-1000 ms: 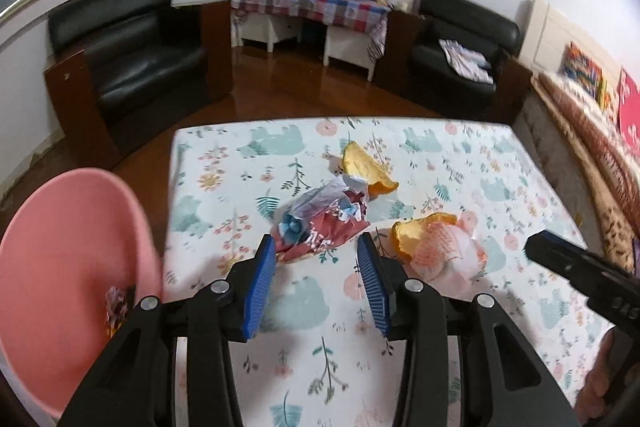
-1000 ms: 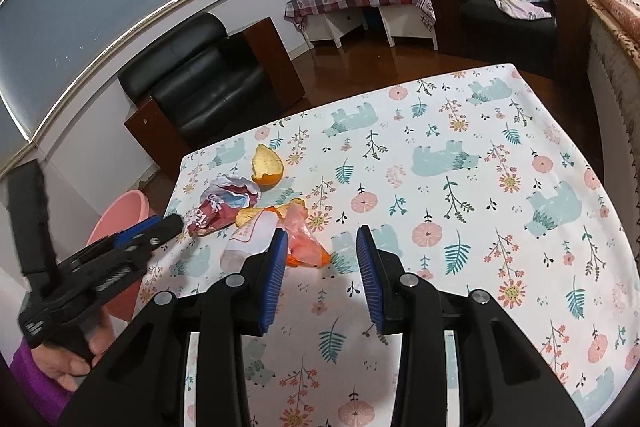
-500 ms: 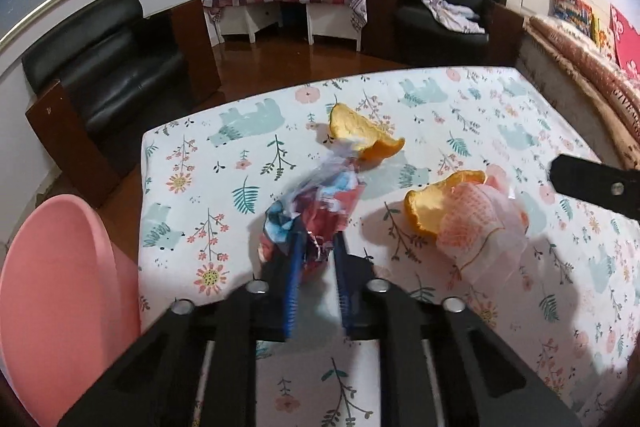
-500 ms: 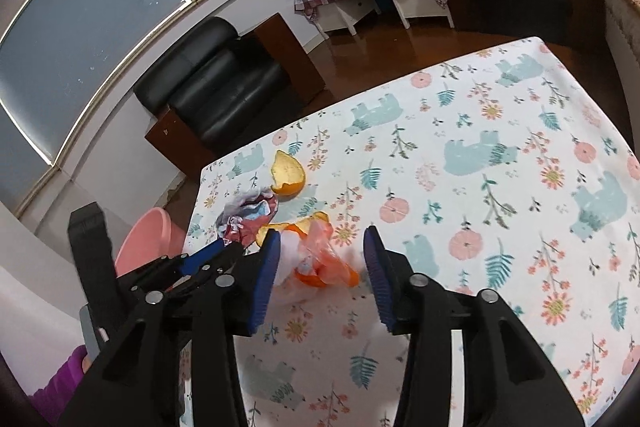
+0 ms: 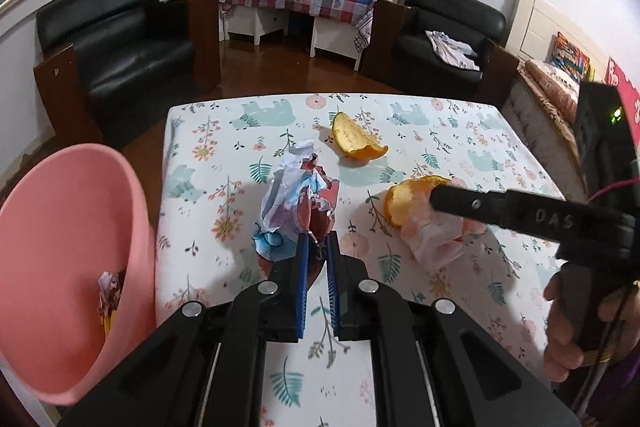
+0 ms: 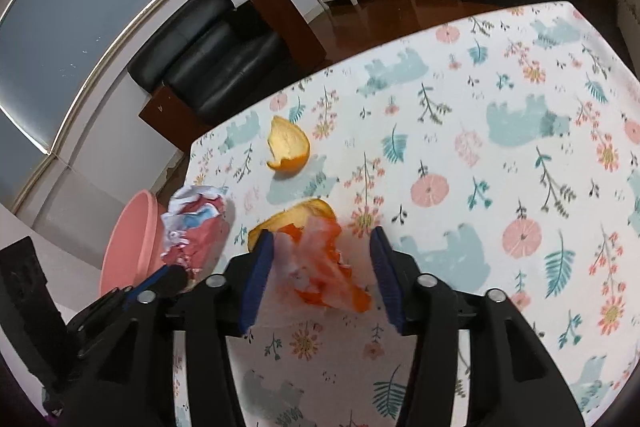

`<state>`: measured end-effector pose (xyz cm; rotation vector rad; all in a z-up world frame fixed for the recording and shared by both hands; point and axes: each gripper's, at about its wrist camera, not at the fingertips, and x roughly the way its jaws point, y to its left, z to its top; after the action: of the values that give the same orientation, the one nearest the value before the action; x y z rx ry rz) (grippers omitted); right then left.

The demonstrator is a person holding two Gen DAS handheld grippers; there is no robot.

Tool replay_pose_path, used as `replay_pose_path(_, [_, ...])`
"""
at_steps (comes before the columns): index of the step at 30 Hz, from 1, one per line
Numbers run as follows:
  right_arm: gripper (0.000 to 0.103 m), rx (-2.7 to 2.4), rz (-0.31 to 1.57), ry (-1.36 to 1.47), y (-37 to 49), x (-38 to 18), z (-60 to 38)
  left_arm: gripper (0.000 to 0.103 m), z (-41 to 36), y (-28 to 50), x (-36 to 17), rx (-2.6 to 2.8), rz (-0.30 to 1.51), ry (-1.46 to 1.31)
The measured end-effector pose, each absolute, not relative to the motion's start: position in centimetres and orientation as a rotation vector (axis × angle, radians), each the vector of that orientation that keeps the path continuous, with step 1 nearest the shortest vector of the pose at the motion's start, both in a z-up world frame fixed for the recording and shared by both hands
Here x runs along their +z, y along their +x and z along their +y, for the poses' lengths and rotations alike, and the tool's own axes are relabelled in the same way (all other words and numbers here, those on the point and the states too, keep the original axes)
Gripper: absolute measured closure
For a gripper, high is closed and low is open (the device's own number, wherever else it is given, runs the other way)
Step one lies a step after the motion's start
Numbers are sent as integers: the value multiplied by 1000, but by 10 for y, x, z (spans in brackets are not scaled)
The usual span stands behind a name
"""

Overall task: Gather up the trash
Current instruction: 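Grasp the crumpled red-blue wrapper with the left tool while the right tool grasps the orange plastic bag, then carry the orange bag in the right tool while the left tool carries the wrapper to the bucket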

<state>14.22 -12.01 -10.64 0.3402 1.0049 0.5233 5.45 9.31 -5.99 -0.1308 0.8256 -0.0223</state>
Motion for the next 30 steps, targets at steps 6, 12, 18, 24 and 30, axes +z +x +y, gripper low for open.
replay_pose_path(6, [51, 553, 981, 296, 126, -104, -115, 95, 91, 41, -56, -19, 815, -149])
replay_pose_path(12, [55, 566, 969, 253, 109, -101, -111, 95, 93, 27, -48, -17, 798, -164])
replay_pose_path(18, [63, 572, 935, 225, 93, -90, -110, 95, 98, 12, -39, -10, 773, -182])
replay_pose_path(24, [64, 577, 865, 200, 77, -69, -109, 95, 102, -3, -29, 6, 737, -205])
replay_pose_path(30, [64, 607, 788, 153, 61, -44, -96, 95, 110, -17, -17, 44, 697, -222])
